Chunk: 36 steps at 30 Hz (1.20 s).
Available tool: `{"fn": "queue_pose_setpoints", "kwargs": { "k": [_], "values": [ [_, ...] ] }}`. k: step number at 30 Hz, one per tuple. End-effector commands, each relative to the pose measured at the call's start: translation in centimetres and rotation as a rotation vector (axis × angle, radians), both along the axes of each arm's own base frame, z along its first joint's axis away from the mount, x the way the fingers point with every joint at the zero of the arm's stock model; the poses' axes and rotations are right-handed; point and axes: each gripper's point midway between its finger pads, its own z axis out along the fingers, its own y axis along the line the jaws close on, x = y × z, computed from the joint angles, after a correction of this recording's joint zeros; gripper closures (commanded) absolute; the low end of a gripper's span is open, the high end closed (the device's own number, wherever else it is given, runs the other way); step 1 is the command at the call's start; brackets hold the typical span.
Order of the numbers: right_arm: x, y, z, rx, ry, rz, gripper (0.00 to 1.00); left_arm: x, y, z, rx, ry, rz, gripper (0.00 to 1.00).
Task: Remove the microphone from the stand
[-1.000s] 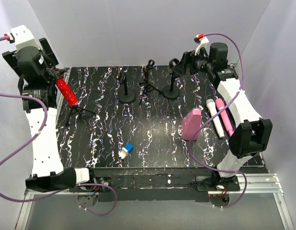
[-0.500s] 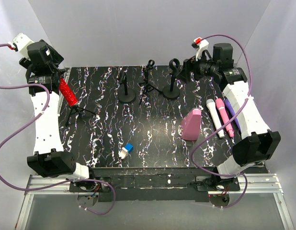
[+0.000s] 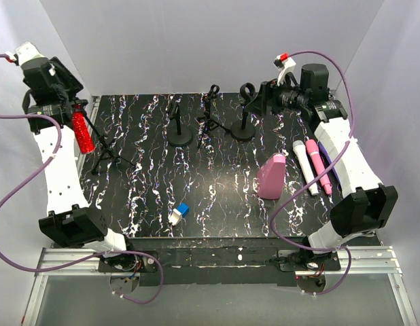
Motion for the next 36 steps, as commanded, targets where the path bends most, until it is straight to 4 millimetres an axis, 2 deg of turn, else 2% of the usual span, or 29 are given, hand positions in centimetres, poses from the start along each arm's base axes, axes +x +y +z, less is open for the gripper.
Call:
{"fn": "queue_pose_setpoints", "kwargs": {
  "k": [1, 4, 5, 7, 14, 19, 24, 28, 33, 36],
  "values": [
    [-2.3, 1.7, 3.5, 0.069, -0.102, 0.064, 0.17, 0.3, -2.3, 0.5, 0.006, 0.028, -0.267, 0.85],
    [-3.3, 1.9, 4.2, 0.025, -0.141, 0.08, 0.16, 0.5, -5.0, 0.8, -0.029, -0.002, -0.408, 0.92],
    [-3.6, 1.9, 4.1, 0.021, -0.145, 0.093, 0.17, 0.6, -6.3, 0.8, -0.043, -0.013, -0.485, 0.95],
    [-4.0, 1.7, 3.9, 0.012, -0.157, 0.091, 0.16, 0.8, -7.7, 0.4, -0.093, -0.017, -0.553, 1.0],
    [-5.1, 1.0, 4.7, -0.02, -0.192, 0.092, 0.15, 0.2, -11.0, -0.2, -0.258, -0.024, -0.694, 1.0],
    [-5.7, 1.1, 4.5, -0.015, -0.186, 0.106, 0.15, -0.9, -12.9, 0.3, -0.26, -0.028, -0.813, 1.0],
    [-6.1, 1.6, 5.0, 0.027, -0.166, 0.124, 0.15, -2.7, -15.3, 0.9, -0.286, -0.009, -0.975, 1.0],
    [-5.9, 1.6, 5.5, 0.029, -0.18, 0.124, 0.15, -3.9, -17.5, 0.1, -0.338, 0.052, -1.109, 1.0],
    [-5.7, 2.1, 5.7, 0.052, -0.17, 0.143, 0.15, -5.8, -20.6, -1.2, -0.319, 0.134, -1.243, 1.0],
    [-5.5, 2.4, 6.1, 0.075, -0.156, 0.144, 0.15, -6.7, -21.9, -0.9, -0.32, 0.149, -1.296, 1.0]
  ]
}}
